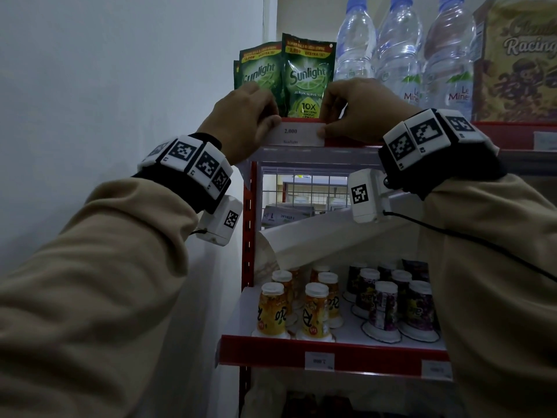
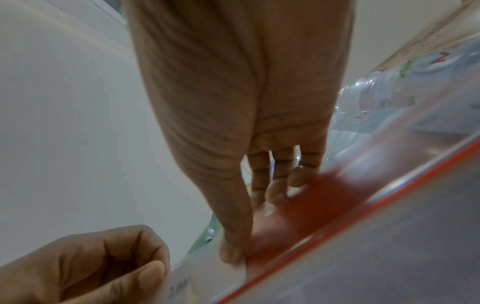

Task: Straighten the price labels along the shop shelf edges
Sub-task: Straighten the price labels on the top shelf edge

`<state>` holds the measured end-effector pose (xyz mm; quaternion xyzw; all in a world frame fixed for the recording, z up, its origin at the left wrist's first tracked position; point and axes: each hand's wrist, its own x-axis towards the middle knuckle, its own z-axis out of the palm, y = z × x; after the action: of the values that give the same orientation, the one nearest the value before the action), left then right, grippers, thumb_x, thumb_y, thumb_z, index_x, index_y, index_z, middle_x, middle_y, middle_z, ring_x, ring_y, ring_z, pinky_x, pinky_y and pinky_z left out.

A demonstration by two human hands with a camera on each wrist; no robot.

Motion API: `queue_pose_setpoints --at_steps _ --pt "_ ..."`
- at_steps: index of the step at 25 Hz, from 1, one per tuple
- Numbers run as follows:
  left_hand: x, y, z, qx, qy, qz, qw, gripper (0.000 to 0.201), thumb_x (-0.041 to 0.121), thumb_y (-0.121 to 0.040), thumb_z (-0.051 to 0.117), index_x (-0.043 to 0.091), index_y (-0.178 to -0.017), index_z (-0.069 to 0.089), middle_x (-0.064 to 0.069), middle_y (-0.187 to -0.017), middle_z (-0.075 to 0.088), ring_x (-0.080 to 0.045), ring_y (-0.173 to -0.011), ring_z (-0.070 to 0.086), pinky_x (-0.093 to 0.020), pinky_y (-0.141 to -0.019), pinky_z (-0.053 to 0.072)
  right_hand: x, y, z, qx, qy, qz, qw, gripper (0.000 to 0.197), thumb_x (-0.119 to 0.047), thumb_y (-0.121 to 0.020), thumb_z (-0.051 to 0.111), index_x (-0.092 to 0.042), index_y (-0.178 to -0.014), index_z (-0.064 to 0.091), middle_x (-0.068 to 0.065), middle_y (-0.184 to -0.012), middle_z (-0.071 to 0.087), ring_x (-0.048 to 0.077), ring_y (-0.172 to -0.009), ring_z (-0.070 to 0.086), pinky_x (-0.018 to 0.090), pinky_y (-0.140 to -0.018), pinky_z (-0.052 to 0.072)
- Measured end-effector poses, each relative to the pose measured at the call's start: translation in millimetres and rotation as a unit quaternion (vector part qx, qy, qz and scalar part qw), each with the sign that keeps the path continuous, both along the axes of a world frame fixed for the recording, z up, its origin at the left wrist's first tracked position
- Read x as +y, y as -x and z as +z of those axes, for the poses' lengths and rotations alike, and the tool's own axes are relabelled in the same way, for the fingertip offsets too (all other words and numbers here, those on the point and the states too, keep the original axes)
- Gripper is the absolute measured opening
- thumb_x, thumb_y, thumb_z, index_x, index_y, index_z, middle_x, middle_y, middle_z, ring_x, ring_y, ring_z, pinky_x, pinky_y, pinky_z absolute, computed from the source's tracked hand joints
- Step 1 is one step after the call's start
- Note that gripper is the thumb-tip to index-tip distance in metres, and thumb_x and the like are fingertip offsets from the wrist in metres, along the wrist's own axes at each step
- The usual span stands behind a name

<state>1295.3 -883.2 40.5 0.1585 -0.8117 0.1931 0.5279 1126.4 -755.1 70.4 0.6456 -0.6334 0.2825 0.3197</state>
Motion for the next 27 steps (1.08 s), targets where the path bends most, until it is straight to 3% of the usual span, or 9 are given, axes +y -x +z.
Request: queue_pose_setpoints --at_steps 3,7,11,14,17,21,24,27 --pt "0.3 0.5 0.5 -0.002 -0.003 0.015 1.0 0.021 0.028 -0.094 0.053 0.009 -0.102 0.059 -0.012 -0.106 0.057 -0.021 -0.092 0.049 -0.028 -0.078 0.035 1.1 1.3 -7.2 -0.018 0.034 0.021 0.999 0.023 -0.021 -0.077 0.077 -0.015 -0.095 0.065 0.003 -0.098 0.067 0.012 -0.079 0.056 0.023 -0.077 0.043" --pt "1.3 1.2 3.7 -0.002 -0.037 0.021 0.999 0.021 0.03 -0.093 0.054 0.011 -0.102 0.06 -0.011 -0.106 0.06 -0.02 -0.093 0.05 -0.03 -0.079 0.037 -0.6 2.1 -15.1 -0.022 0.059 0.036 0.997 0.023 -0.021 -0.077 0.077 -0.016 -0.096 0.065 0.003 -0.101 0.066 0.012 -0.083 0.057 0.025 -0.081 0.045" --pt "7.7 1.6 -1.4 0.042 -0.028 0.034 0.998 0.024 0.034 -0.089 0.06 0.011 -0.099 0.064 -0.012 -0.105 0.059 -0.026 -0.098 0.053 -0.032 -0.079 0.04 -2.7 4.4 -21.0 -0.035 0.094 0.041 0.994 0.028 -0.022 -0.075 0.078 -0.017 -0.098 0.063 0.003 -0.101 0.065 0.019 -0.092 0.058 0.033 -0.089 0.049" --pt "16.3 1.5 -8.7 0.095 0.001 0.067 0.993 0.025 0.037 -0.087 0.063 0.014 -0.095 0.069 -0.01 -0.101 0.06 -0.026 -0.095 0.055 -0.031 -0.073 0.04 -7.7 8.2 -28.8 -0.01 0.13 0.02 0.991 0.033 -0.03 -0.078 0.075 -0.015 -0.104 0.064 0.005 -0.109 0.063 0.026 -0.109 0.051 0.036 -0.097 0.042" --pt "25.1 6.4 -20.3 0.105 0.016 0.109 0.988 0.025 0.035 -0.089 0.059 0.018 -0.104 0.071 -0.006 -0.104 0.062 -0.026 -0.096 0.057 -0.031 -0.072 0.039 -9.5 11.1 -41.6 0.005 0.178 0.012 0.984 0.027 -0.032 -0.082 0.069 -0.015 -0.103 0.067 0.007 -0.114 0.056 0.027 -0.114 0.042 0.033 -0.095 0.036" --pt "31.7 10.3 -56.8 0.107 -0.03 0.092 0.99 0.037 0.033 -0.09 0.055 0.015 -0.12 0.063 -0.004 -0.121 0.058 -0.025 -0.108 0.055 -0.037 -0.087 0.048 -6.3 15.7 -72.0 0.041 0.203 -0.025 0.978 0.028 -0.035 -0.086 0.056 -0.021 -0.109 0.065 0.002 -0.113 0.056 0.027 -0.114 0.04 0.035 -0.09 0.032" --pt "34.8 13.2 -92.9 0.083 -0.051 0.101 0.99 0.046 0.033 -0.088 0.055 0.015 -0.131 0.055 -0.005 -0.138 0.05 -0.025 -0.123 0.047 -0.041 -0.101 0.042 -2.3 17.6 -106.5 0.017 0.198 -0.001 0.98 0.028 -0.036 -0.084 0.055 -0.022 -0.107 0.064 0.002 -0.111 0.055 0.027 -0.112 0.042 0.034 -0.087 0.029" --pt "39.1 14.7 -133.1 0.053 -0.071 0.115 0.989 0.047 0.034 -0.086 0.055 0.014 -0.129 0.055 -0.008 -0.139 0.048 -0.027 -0.125 0.045 -0.042 -0.101 0.037 1.3 21.0 -156.0 -0.021 0.216 0.041 0.975 0.021 -0.032 -0.083 0.057 -0.021 -0.098 0.066 0.004 -0.104 0.057 0.027 -0.105 0.047 0.037 -0.085 0.034"
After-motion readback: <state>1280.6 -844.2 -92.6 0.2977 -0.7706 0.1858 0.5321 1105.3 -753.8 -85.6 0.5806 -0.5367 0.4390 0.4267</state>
